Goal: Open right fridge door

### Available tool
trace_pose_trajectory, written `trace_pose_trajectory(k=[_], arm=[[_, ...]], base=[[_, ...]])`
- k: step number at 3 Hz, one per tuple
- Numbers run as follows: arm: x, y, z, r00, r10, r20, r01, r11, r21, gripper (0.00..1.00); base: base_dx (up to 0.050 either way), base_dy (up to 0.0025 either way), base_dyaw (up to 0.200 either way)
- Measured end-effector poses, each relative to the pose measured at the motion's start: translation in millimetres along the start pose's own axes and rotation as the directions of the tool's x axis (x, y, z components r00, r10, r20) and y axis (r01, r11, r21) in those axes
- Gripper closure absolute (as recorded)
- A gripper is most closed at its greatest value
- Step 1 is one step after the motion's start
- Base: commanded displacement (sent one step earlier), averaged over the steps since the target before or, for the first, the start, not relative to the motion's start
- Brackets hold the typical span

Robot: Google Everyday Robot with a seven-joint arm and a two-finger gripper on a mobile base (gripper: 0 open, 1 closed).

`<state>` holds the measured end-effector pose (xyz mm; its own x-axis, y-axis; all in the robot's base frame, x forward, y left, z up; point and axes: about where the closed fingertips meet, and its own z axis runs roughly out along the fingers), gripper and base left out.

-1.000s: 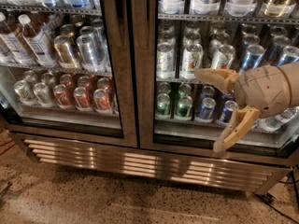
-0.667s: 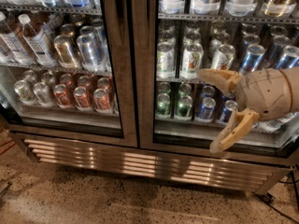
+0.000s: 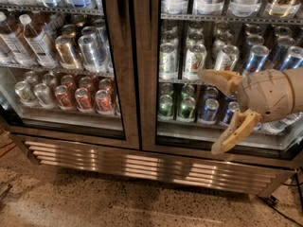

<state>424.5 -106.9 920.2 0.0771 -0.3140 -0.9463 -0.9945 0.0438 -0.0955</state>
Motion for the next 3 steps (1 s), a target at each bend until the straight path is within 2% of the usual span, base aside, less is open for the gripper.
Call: trace_pose_trajectory(k=[1, 2, 3], arm=[[-3.1, 1.6, 9.0, 0.985, 0.022, 0.168, -0.007, 0.9955, -0.095, 0.0], [2.0, 1.1, 10.2, 0.974, 0.055, 0.22, -0.028, 0.992, -0.123, 0.0], [2.0, 1.1, 10.2, 0.974, 0.055, 0.219, -0.028, 0.992, -0.123, 0.0]], base=[[0.0, 0.0, 0.0], [0.0, 0.0, 0.0], [0.0, 0.0, 0.0]])
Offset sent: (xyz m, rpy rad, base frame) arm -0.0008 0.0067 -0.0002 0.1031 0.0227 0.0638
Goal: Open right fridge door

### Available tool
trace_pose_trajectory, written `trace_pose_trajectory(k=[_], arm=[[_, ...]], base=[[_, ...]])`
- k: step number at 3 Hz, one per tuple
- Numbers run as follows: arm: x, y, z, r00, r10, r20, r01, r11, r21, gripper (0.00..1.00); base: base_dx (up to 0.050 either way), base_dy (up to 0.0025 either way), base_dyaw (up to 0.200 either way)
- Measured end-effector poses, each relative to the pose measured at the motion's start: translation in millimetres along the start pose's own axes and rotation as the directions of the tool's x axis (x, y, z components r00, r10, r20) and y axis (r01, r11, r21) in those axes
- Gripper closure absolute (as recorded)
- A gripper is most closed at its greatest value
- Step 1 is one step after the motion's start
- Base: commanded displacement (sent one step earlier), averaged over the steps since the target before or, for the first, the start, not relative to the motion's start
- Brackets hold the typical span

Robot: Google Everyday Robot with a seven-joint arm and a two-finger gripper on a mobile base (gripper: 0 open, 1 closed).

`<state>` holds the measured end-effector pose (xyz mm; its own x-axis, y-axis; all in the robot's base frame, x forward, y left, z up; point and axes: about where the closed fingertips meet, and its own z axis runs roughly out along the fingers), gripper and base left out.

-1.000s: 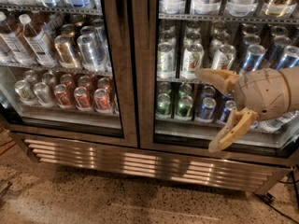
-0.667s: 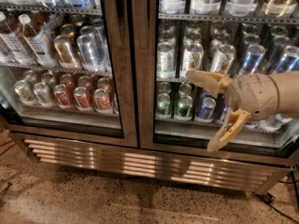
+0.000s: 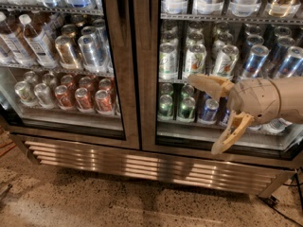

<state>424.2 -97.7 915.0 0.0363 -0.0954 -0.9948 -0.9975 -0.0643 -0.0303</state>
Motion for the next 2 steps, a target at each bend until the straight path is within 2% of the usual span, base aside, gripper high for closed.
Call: trace_pose_trajectory(k=[2], arm=[[-1.5, -0.4, -2.5, 0.997, -0.014, -0.07, 0.022, 0.9923, 0.122, 0.0]], base=[[0.0, 0.0, 0.0]])
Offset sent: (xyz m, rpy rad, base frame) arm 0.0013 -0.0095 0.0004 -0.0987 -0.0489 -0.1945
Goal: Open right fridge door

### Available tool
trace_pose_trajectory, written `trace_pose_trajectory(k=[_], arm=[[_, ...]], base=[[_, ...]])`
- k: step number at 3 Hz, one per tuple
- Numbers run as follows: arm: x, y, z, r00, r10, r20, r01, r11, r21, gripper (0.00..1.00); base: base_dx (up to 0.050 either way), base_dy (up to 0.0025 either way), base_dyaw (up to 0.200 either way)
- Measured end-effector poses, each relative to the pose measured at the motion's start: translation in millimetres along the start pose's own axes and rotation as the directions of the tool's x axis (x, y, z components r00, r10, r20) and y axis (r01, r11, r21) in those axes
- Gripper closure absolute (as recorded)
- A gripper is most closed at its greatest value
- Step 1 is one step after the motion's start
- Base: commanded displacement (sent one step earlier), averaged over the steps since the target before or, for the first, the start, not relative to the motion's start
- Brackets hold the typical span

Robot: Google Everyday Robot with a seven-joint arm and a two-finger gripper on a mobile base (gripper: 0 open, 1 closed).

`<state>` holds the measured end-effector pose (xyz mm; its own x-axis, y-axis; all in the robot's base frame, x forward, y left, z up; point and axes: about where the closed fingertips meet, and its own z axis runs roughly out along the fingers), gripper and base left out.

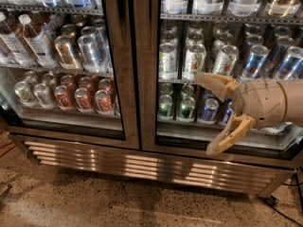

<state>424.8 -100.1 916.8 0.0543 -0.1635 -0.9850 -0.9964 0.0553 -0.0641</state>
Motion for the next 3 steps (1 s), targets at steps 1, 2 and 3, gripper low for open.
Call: trace_pose_trajectory(k=[1, 2, 3], arm=[[-0.1, -0.3, 0.1, 1.0, -0.001, -0.004, 0.001, 1.0, 0.007, 0.0], [-0.4, -1.3, 2.7, 1.0, 0.011, -0.005, -0.011, 0.9999, -0.009, 0.0], [-17.2, 3.0, 4.9, 1.0, -0.011, 0.014, 0.011, 0.9998, -0.017, 0.0]], base=[[0.0, 0.0, 0.0], [0.0, 0.0, 0.0], [0.0, 0.0, 0.0]])
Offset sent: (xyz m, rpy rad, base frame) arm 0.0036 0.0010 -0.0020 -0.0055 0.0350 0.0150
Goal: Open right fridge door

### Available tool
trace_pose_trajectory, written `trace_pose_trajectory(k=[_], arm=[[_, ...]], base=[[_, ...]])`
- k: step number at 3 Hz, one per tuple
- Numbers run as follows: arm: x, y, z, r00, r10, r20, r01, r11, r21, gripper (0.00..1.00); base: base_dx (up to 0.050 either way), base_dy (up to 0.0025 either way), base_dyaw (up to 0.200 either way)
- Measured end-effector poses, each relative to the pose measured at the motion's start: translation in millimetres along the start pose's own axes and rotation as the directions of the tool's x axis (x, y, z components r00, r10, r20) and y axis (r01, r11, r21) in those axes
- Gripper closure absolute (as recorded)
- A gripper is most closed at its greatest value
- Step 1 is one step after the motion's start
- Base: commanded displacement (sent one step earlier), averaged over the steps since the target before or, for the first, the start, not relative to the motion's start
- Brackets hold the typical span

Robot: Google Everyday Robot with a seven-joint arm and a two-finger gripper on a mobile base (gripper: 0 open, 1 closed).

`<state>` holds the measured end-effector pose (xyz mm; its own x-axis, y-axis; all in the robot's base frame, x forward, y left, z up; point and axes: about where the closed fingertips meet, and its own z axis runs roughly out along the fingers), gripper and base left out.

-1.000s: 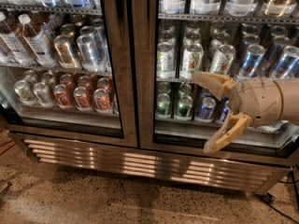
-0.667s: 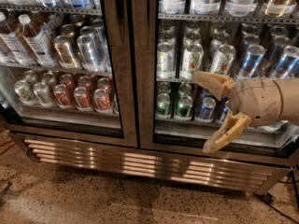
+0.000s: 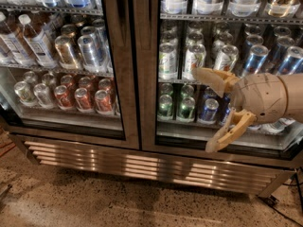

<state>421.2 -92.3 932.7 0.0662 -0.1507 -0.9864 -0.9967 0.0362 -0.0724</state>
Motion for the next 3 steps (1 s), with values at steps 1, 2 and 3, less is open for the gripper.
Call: trace_pose_trajectory(k=[1, 2, 3], arm=[[-33.8, 10.6, 2.6, 0.998, -0.064, 0.011, 0.064, 0.9979, -0.004, 0.0], [-57.9, 17.2, 3.6, 0.994, -0.11, 0.011, 0.11, 0.994, 0.001, 0.0], [-58.2, 17.3, 3.8, 0.994, -0.11, 0.011, 0.11, 0.9939, 0.0, 0.0]], base=[[0.0, 0.0, 0.0], [0.0, 0.0, 0.0], [0.0, 0.0, 0.0]])
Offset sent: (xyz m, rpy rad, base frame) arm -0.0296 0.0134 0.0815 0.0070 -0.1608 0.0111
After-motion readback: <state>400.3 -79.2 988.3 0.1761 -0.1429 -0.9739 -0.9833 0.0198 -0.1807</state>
